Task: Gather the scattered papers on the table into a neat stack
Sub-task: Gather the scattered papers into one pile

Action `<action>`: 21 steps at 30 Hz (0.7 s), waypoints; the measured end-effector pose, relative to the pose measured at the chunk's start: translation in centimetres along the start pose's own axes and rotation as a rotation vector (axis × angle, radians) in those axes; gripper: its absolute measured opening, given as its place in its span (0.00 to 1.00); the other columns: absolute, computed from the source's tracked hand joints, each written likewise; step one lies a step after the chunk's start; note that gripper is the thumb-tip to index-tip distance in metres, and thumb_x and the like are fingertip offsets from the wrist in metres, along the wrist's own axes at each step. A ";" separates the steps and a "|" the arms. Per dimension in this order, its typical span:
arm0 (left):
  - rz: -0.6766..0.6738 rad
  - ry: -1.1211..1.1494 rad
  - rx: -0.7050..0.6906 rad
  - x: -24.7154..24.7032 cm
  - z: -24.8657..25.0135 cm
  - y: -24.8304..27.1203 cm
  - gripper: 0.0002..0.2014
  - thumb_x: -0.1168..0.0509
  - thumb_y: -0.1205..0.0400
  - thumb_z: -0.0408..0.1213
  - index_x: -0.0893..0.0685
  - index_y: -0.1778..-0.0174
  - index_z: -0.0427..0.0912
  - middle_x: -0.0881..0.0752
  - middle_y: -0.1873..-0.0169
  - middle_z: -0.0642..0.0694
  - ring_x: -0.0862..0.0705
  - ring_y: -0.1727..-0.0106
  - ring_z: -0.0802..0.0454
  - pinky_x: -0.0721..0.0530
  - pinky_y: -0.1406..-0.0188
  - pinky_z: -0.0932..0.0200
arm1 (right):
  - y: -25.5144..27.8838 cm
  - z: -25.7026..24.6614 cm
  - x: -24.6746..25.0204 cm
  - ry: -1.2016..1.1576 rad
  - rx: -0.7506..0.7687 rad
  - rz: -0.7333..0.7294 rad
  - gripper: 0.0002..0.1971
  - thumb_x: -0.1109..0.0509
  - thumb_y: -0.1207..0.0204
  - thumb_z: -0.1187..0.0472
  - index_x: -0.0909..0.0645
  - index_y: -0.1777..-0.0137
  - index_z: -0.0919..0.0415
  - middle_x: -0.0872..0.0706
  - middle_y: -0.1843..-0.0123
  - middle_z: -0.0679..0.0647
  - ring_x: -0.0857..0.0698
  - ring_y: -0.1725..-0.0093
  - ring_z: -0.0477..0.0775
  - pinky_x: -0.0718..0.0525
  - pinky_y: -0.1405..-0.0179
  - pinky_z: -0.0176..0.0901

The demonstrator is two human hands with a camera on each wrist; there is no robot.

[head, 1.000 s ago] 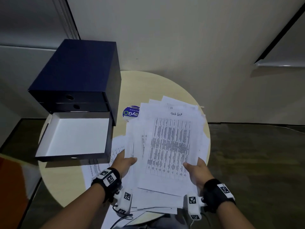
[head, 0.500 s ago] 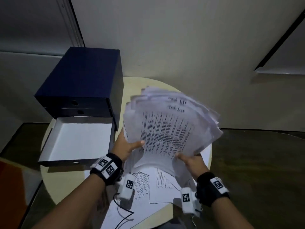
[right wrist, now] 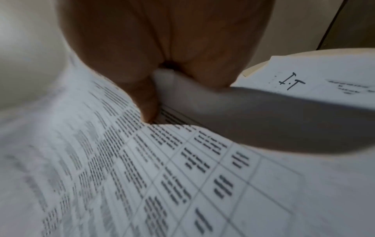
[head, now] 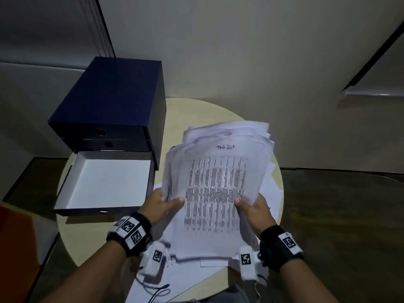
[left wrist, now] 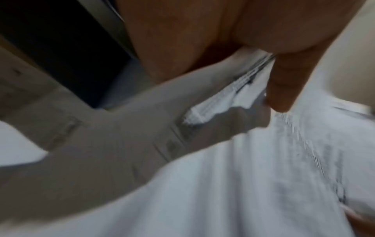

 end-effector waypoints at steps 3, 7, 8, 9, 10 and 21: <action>-0.025 0.094 0.154 0.3 -2.7 0.3 0.10 0.30 0.20 0.27 0.15 0.44 0.39 0.08 0.54 0.48 0.09 0.52 0.54 0.14 0.59 0.66 | 0.5 0.2 0.1 -0.004 -0.062 -0.113 0.18 0.35 0.18 0.75 0.23 0.32 0.57 0.12 0.44 0.48 0.11 0.51 0.33 0.18 0.60 0.23; -0.031 0.201 0.335 0.2 -7.2 -0.7 0.36 0.16 0.35 0.41 0.19 0.34 0.28 0.09 0.48 0.41 0.12 0.44 0.42 0.19 0.38 0.48 | 0.0 4.2 0.0 0.175 -0.232 -0.163 0.18 0.33 0.19 0.63 0.22 0.30 0.49 0.11 0.43 0.45 0.14 0.45 0.47 0.19 0.48 0.44; -0.053 0.144 0.382 -0.2 -7.5 -0.4 0.36 0.15 0.36 0.45 0.18 0.37 0.29 0.09 0.51 0.43 0.11 0.48 0.46 0.20 0.36 0.49 | -0.3 5.3 -0.2 0.216 -0.276 -0.190 0.18 0.33 0.19 0.62 0.23 0.30 0.51 0.12 0.48 0.45 0.15 0.51 0.47 0.20 0.53 0.43; -0.064 0.097 0.405 -0.7 -7.8 -0.3 0.25 0.19 0.29 0.42 0.17 0.41 0.34 0.10 0.55 0.48 0.13 0.52 0.51 0.21 0.37 0.51 | -0.5 6.3 -0.3 0.263 -0.310 -0.220 0.18 0.34 0.19 0.62 0.24 0.29 0.53 0.15 0.54 0.45 0.18 0.59 0.46 0.22 0.60 0.41; -0.046 0.039 0.434 -1.0 -8.2 -0.1 0.14 0.24 0.23 0.36 0.18 0.45 0.39 0.13 0.59 0.51 0.15 0.56 0.55 0.21 0.40 0.53 | -0.4 6.9 -0.5 0.316 -0.332 -0.249 0.17 0.35 0.19 0.63 0.25 0.31 0.55 0.19 0.60 0.45 0.22 0.66 0.45 0.25 0.66 0.39; 0.164 -0.129 0.501 1.7 -12.8 0.4 0.17 0.23 0.26 0.31 0.15 0.43 0.33 0.10 0.50 0.42 0.12 0.52 0.45 0.19 0.49 0.57 | -0.3 8.3 -3.2 0.453 -0.379 -0.450 0.16 0.31 0.26 0.53 0.22 0.38 0.46 0.13 0.58 0.49 0.16 0.62 0.53 0.18 0.69 0.40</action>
Point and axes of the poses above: each hand's wrist, its own y-axis away from the middle knuckle, its own x-axis out of the back of the hand, z = x × y, the point moved 2 cm from there along -y, towards the middle knuckle
